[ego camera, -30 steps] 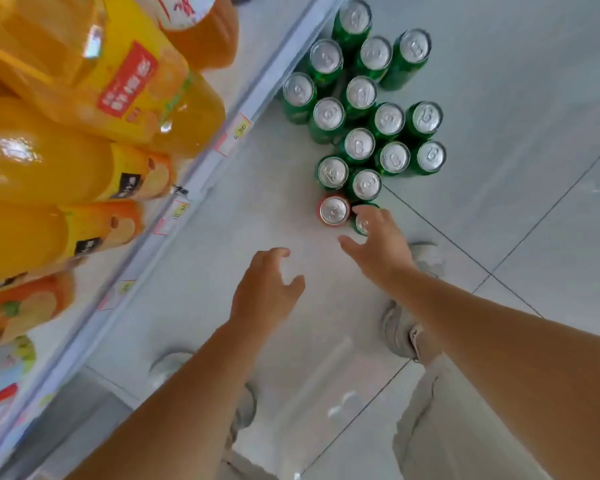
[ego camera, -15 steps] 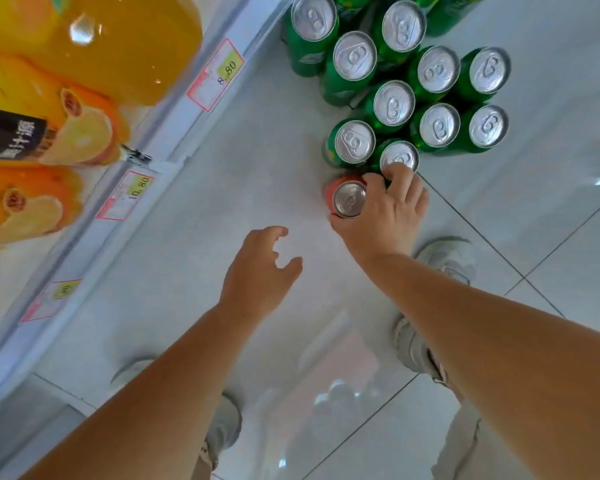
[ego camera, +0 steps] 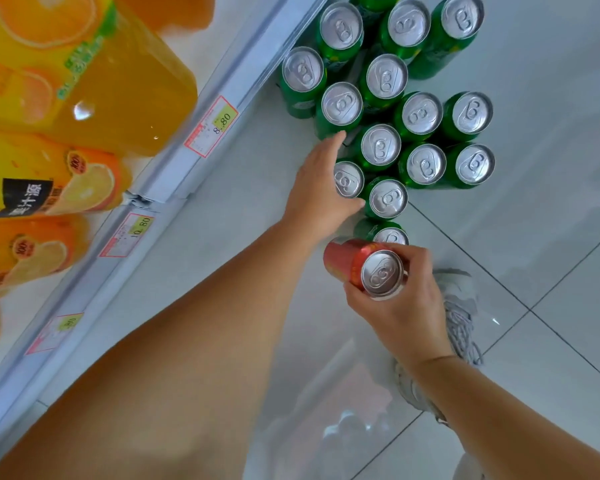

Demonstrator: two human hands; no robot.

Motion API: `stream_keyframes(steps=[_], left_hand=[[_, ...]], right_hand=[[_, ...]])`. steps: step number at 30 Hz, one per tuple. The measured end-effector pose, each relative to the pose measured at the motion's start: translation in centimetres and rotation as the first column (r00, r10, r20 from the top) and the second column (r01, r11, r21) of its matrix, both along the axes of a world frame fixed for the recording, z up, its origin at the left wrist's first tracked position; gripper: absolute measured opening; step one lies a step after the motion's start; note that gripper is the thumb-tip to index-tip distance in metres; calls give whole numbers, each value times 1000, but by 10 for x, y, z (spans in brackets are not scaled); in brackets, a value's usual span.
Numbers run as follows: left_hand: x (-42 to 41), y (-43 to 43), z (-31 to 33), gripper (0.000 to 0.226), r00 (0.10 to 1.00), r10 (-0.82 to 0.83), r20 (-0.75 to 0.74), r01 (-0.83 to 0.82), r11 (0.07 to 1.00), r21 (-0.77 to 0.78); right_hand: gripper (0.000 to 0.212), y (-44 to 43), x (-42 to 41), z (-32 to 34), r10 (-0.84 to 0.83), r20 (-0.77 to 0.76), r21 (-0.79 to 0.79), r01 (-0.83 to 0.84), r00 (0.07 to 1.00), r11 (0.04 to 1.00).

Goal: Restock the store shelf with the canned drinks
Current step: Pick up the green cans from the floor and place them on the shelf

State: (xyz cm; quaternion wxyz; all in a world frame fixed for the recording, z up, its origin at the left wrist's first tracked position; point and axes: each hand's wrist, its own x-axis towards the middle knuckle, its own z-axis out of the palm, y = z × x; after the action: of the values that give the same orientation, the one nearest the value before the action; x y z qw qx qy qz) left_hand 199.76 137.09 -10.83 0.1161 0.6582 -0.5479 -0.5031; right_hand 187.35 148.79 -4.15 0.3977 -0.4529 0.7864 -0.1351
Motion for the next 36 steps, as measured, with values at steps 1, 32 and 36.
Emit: stream_keyframes(steps=[1, 32, 36], left_hand=[[-2, -5, -6, 94, 998, -55, 24, 55, 998, -2], [197, 143, 791, 61, 870, 490, -45, -447, 750, -488], [219, 178, 884, 57, 816, 576, -51, -442, 564, -697]], right_hand=[[65, -2, -1, 0, 3, 10, 7, -3, 1000, 1000], [66, -46, 114, 715, 402, 476, -475, -157, 782, 866], [56, -41, 154, 804, 580, 429, -641, -219, 692, 735]])
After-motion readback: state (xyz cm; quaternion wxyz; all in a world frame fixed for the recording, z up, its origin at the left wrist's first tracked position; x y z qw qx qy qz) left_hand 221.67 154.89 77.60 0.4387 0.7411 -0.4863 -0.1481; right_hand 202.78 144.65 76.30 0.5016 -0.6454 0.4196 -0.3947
